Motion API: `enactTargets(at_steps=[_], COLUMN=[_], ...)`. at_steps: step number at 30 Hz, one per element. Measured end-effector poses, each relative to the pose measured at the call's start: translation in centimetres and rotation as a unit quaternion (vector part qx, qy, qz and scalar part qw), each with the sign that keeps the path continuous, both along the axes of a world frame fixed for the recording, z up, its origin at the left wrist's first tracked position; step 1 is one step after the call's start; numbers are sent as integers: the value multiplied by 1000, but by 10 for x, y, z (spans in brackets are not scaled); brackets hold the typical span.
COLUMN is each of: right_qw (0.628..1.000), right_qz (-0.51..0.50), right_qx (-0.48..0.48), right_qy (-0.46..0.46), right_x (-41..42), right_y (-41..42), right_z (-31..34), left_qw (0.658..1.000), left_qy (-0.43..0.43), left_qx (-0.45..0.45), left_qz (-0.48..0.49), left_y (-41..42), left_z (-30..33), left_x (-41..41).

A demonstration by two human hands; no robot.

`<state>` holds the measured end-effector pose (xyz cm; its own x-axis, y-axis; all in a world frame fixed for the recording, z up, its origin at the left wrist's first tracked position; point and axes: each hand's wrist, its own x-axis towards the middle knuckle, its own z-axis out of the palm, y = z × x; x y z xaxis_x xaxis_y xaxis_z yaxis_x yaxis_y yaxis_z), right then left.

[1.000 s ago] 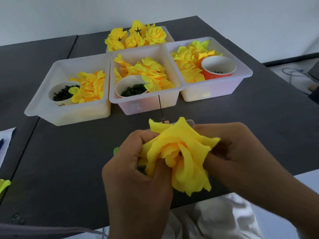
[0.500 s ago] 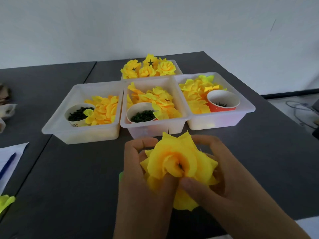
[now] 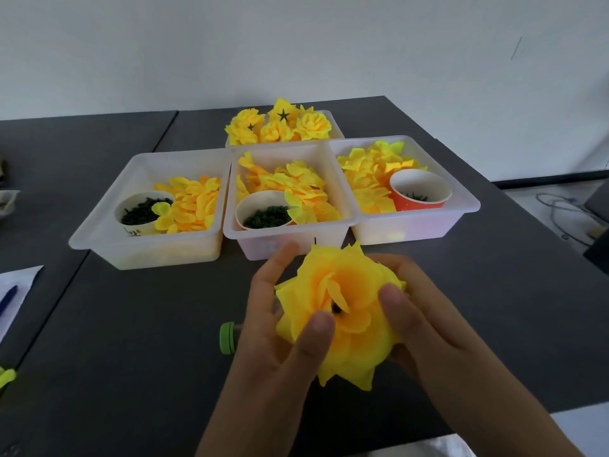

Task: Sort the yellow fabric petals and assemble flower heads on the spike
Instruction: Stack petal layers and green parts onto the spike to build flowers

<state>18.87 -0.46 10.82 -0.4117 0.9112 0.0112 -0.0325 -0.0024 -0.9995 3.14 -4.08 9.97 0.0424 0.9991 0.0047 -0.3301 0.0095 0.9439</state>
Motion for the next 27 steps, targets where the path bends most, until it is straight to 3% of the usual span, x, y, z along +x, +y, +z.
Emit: enactTargets(at_steps=[3,6,12,15,17,19,21,27], right_qw=[999,1000,999,986,935,849,787,705], right_qz=[-34,-6,-4,-56,-106,-125,-102,-77], right_qx=[-5,20,38,129,255,397,465,570], right_qy=[-5,-17,15,-87,-220,-324,-391,-415], right_x=[-3,-4,1,-4,-7,-9,-10,-13], right_y=[4,0,-3,-5,-6,-4,1,16], right_z=[-4,-1,-5,-10,-12,-12,-7,6], left_qw=[995,994,956,959,960,970,977,968], left_qy=[-93,-102,-277,-264,-260,-230,-196,-242], left_qx=[-28,-20,-51,-60,-66,-69,-82,-68], left_qz=[-15,13,78,80,77,33,8,-13], left_y=[-5,5,16,16,12,3,-4,-3], left_z=[6,8,20,14,5,-3,-7,-12], left_x=[2,5,14,14,12,10,7,3])
